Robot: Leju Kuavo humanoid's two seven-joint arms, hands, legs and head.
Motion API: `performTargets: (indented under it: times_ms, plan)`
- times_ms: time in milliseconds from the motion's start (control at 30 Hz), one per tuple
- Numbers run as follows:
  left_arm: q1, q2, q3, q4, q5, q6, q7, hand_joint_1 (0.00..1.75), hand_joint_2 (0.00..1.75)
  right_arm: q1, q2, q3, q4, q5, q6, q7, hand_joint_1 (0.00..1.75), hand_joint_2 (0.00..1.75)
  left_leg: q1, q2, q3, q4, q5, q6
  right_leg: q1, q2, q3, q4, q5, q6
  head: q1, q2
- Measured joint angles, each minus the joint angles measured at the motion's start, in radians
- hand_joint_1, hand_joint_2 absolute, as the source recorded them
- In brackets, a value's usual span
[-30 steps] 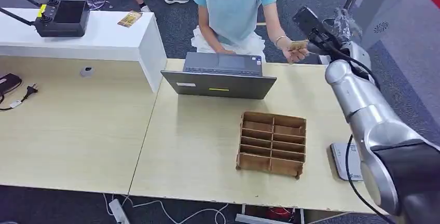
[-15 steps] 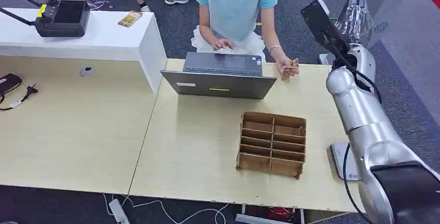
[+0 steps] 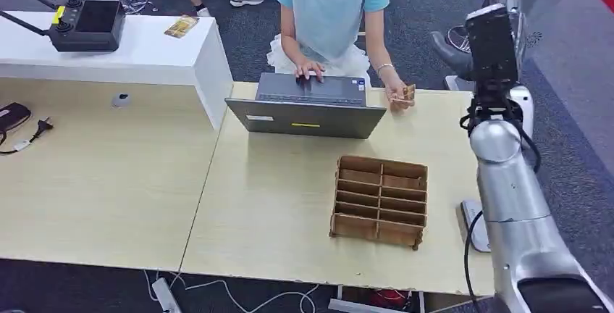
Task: Pass the card to the sensor for recognition and then transmit it.
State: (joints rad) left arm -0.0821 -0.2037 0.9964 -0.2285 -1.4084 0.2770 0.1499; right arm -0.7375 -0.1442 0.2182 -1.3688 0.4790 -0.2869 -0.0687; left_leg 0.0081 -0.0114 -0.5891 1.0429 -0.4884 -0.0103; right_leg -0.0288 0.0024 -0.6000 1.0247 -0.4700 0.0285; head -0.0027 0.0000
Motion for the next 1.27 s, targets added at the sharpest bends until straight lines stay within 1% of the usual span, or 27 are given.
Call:
performTargets:
  times_ms: [133, 233, 467, 700, 900, 1133, 1267]
  plan:
    - [0.004, 0.0, 0.001, 0.0, 0.005, 0.003, 0.002, 0.0, 0.0, 0.07, -0.012, -0.022, -0.096, -0.1, 0.002, -0.038, 0.0, 1.75, 0.0, 0.0, 0.0, 0.0, 0.0, 0.0, 0.0, 0.0, 0.0, 0.0, 0.0, 0.0, 0.0, 0.0]
    - [0.005, 0.0, 0.001, 0.0, 0.007, 0.005, 0.01, 0.0, 0.0, 0.127, -0.021, -0.037, -0.158, -0.135, -0.002, -0.062, 0.0, 1.75, 0.0, 0.0, 0.0, 0.0, 0.0, 0.0, 0.0, 0.0, 0.0, 0.0, 0.0, 0.0, 0.0, 0.0]
    - [0.007, -0.001, 0.002, 0.0, 0.011, 0.009, 0.015, 0.0, 0.0, 0.261, -0.053, -0.063, -0.304, -0.134, -0.052, -0.103, 0.0, 1.75, 0.0, 0.0, 0.0, 0.0, -0.001, 0.0, 0.0, 0.0, 0.0, 0.0, 0.0, 0.0, 0.0, 0.0]
    - [0.009, -0.003, 0.002, 0.0, 0.006, 0.013, 0.019, 0.0, 0.0, 0.376, -0.092, -0.127, -0.412, -0.193, -0.074, -0.145, 0.0, 1.75, 0.0, 0.0, 0.0, 0.0, -0.001, 0.0, 0.0, 0.0, 0.0, -0.001, -0.001, 0.001, 0.0, 0.0]
    - [0.008, -0.003, 0.002, 0.0, 0.0, 0.021, 0.019, 0.0, 0.0, 0.415, -0.092, -0.153, -0.445, -0.207, -0.079, -0.154, 0.0, 1.75, 0.0, 0.0, 0.0, 0.0, -0.001, 0.0, 0.0, 0.0, 0.0, -0.001, -0.001, 0.0, 0.0, 0.0]
    - [0.008, 0.0, 0.014, 0.0, 0.029, 0.019, 0.019, 0.0, 0.0, 0.417, -0.092, -0.156, -0.449, -0.195, -0.084, -0.151, 0.0, 1.75, 0.0, 0.0, 0.0, 0.0, -0.001, 0.0, 0.0, 0.0, 0.0, -0.001, 0.0, 0.0, 0.0, 0.0]
    - [0.008, 0.002, 0.025, 0.0, 0.034, 0.015, 0.033, 0.0, 0.0, 0.415, -0.092, -0.156, -0.449, -0.185, -0.077, -0.146, 0.0, 1.75, 0.0, 0.0, 0.0, 0.0, -0.001, 0.0, 0.0, 0.0, 0.0, -0.001, 0.0, 0.0, 0.0, 0.0]
